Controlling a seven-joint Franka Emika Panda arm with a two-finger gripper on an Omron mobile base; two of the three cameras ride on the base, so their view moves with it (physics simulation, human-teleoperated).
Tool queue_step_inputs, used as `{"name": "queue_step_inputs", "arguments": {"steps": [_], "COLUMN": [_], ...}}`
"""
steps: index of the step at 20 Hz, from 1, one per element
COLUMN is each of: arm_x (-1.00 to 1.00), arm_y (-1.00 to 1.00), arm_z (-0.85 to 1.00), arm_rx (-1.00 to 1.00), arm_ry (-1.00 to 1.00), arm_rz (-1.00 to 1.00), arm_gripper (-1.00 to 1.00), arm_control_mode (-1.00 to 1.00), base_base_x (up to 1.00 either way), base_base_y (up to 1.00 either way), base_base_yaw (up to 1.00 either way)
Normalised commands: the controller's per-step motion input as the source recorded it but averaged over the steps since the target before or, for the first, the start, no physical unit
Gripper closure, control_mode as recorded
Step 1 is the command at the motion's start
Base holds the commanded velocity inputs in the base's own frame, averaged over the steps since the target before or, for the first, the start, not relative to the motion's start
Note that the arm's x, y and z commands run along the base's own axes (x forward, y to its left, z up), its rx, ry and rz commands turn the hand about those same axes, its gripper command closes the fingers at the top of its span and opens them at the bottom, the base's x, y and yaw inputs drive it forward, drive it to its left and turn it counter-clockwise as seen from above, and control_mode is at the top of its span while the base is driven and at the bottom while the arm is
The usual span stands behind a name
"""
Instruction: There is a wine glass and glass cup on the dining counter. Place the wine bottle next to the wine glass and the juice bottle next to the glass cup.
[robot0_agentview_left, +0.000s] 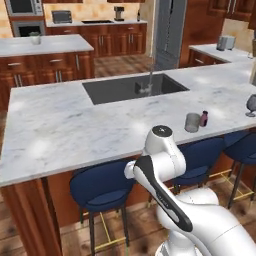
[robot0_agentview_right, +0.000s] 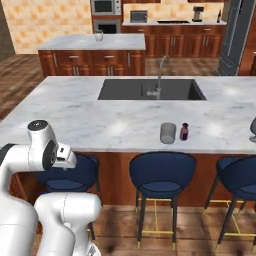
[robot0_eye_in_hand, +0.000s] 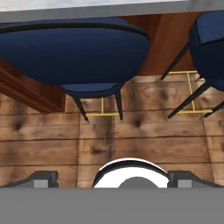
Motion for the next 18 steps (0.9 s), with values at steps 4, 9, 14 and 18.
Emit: {"name": "queue_step_inputs", "arguments": {"steps": [4, 9, 14, 18], "arm_x": [0.0, 0.0, 0.0, 0.0], "arm_y": [0.0, 0.0, 0.0, 0.0], "arm_z": [0.0, 0.0, 0.0, 0.0], "arm_rx": [0.0, 0.0, 0.0, 0.0], "arm_ry": [0.0, 0.0, 0.0, 0.0], "arm_rz": [0.0, 0.0, 0.0, 0.0], "arm_gripper": [-1.0, -1.0, -1.0, -1.0], "arm_control_mode": [1.0, 1.0, 1.0, 1.0], "base_base_x": [0.02, 0.07, 0.15, 0.16], "base_base_y": [0.9, 0.88, 0.88, 0.89], "base_base_yaw": [0.0, 0.0, 0.0, 0.0]}}
